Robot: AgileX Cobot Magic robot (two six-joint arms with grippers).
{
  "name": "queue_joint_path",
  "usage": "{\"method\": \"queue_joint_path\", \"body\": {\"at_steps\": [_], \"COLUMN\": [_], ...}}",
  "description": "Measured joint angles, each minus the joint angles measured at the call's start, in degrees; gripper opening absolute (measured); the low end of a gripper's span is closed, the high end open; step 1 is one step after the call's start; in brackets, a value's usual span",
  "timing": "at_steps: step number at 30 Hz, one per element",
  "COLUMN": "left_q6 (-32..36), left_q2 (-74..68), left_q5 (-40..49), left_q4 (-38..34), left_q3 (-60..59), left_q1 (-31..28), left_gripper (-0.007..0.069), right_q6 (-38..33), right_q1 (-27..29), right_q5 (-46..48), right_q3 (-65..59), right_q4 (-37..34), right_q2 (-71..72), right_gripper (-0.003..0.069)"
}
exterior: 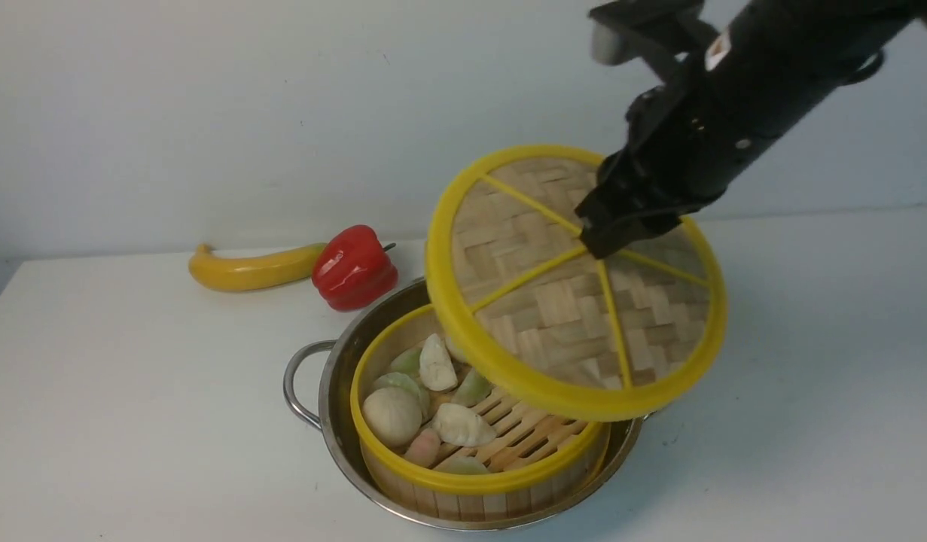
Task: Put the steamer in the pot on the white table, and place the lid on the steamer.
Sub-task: 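Place the bamboo steamer lid onto the steamer basket in the pot with the right gripper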
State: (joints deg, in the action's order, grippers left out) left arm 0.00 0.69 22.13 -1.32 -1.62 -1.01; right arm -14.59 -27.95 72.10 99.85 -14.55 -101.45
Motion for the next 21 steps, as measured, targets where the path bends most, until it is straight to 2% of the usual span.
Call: {"method": "queue_joint_path", "body": {"at_steps": [8,21], "left_q6": [0.0,0.0], "left_q2": [0.0,0.0], "left_q5": [0.0,0.0], "left_q4": [0.0,0.0], "left_q3": [0.0,0.0], "left_q1": [0.0,0.0], "left_gripper": [0.0116,0.0116], "right_q6": [0.0,0.0], "right_q1": [-6.1,-7.2], "right_q5": [0.0,0.0], "right_q3": [5.5,6.1], "right_q4": [0.3,1.4], "right_q2": [-8.0,-11.9], "right_gripper": [0.0109,0.0109]}}
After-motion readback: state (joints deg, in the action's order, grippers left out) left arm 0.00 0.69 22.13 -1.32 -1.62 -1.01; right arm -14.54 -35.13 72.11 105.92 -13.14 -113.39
